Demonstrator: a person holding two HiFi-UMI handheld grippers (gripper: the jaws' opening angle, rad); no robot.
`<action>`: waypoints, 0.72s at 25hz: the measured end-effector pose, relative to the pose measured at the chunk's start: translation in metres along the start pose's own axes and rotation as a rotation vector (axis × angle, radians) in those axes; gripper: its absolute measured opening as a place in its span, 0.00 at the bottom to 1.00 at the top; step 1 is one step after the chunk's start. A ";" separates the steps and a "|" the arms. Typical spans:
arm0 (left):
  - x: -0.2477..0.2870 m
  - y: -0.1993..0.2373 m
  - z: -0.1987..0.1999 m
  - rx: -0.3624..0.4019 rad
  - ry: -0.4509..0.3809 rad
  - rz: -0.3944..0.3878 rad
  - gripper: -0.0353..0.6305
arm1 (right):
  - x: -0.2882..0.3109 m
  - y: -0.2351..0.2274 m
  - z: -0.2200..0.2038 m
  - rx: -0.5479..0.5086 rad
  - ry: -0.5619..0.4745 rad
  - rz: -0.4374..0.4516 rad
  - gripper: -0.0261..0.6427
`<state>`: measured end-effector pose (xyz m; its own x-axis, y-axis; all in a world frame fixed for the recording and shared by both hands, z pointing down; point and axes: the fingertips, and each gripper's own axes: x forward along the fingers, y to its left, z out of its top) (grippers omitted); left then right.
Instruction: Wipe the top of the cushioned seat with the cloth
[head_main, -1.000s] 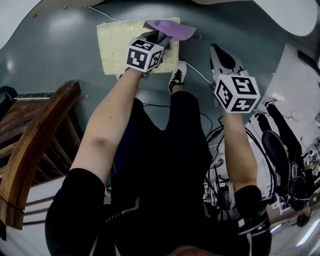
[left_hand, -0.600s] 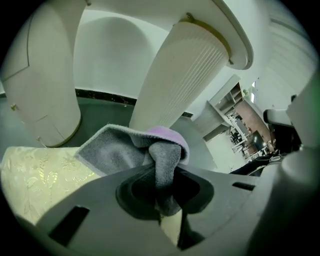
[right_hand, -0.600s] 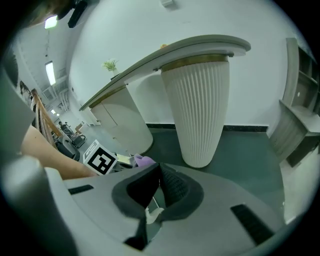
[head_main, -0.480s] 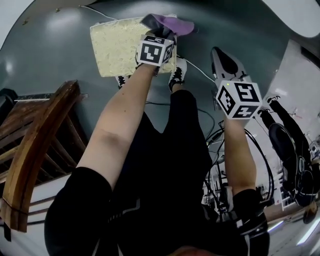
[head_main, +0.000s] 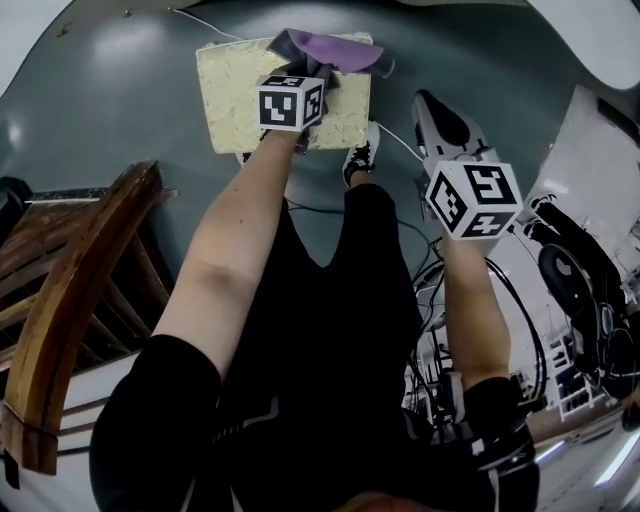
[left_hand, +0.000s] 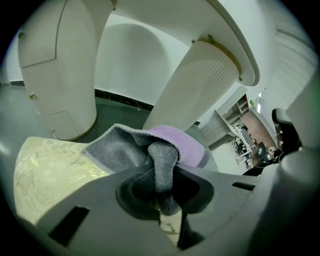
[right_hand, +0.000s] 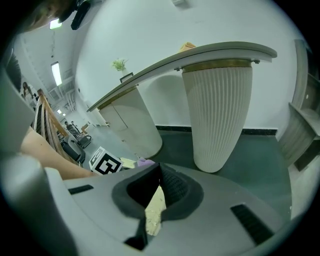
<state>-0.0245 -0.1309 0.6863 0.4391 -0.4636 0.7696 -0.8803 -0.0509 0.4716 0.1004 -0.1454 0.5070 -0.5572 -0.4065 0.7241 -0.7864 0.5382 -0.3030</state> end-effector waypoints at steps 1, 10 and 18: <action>-0.005 0.009 0.000 -0.015 -0.012 0.008 0.12 | 0.002 0.005 0.000 0.001 0.002 0.001 0.05; -0.041 0.063 0.001 -0.059 -0.037 0.018 0.12 | 0.019 0.048 0.004 0.017 0.006 0.003 0.05; -0.085 0.122 0.000 -0.110 -0.086 0.056 0.12 | 0.035 0.087 0.020 -0.024 0.003 0.033 0.05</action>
<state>-0.1689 -0.0978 0.6785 0.3687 -0.5370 0.7587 -0.8759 0.0725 0.4769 0.0069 -0.1271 0.4936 -0.5818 -0.3859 0.7159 -0.7610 0.5689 -0.3119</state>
